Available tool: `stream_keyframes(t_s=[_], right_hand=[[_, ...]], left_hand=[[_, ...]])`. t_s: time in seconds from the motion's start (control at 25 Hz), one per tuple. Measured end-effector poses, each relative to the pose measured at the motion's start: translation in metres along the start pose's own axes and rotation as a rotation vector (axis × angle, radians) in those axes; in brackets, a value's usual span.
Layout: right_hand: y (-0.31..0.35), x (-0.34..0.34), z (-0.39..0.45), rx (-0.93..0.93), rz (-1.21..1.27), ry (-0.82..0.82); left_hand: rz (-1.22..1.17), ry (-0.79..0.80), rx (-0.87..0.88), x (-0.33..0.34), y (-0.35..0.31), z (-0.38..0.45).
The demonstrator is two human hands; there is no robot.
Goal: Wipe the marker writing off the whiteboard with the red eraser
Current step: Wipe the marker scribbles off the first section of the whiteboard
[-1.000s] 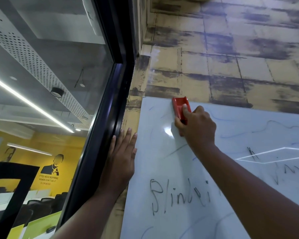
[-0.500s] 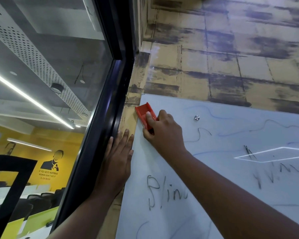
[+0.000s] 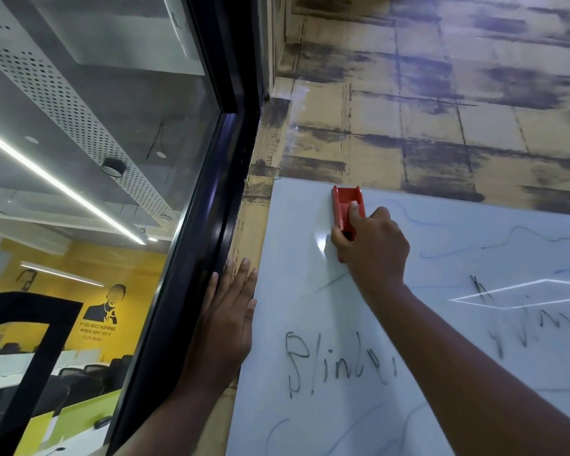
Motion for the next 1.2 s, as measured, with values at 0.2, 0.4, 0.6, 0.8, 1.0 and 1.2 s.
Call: stream_keyframes(t_s=[0.2, 0.4, 0.6, 0.8, 1.0, 1.2], right_hand=[[0.052, 0.006, -0.058, -0.319, 0.052, -0.062], [0.048, 0.003, -0.088, -0.567, 0.066, -0.013], [-0.018, -0.015, -0.053, -0.330, 0.049, -0.005], [-0.061, -0.028, -0.073, -0.100, 0.101, -0.029], [-0.023, -0.016, -0.087, -0.070, 0.140, -0.054], [0.041, -0.005, -0.124, -0.361, 0.112, -0.048]], left_hand=[[-0.009, 0.015, -0.009, -0.001, 0.002, 0.001], [0.010, 0.017, -0.016, -0.003, -0.001, -0.007], [0.011, 0.009, 0.000, -0.006, -0.004, -0.007], [0.030, 0.032, -0.014, -0.008, -0.007, -0.014], [0.014, 0.057, -0.036, -0.009, -0.009, -0.015], [0.028, 0.067, -0.035, -0.010, -0.007, -0.017]])
Point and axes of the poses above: each hand's wrist, its own z-axis towards the middle knuckle, its own x-axis out of the palm, y = z × x, the point moved 5 cm from there along z, towards the middle knuckle, and after that the axes turned 2 degrees about -x, right-handed, at the moved point
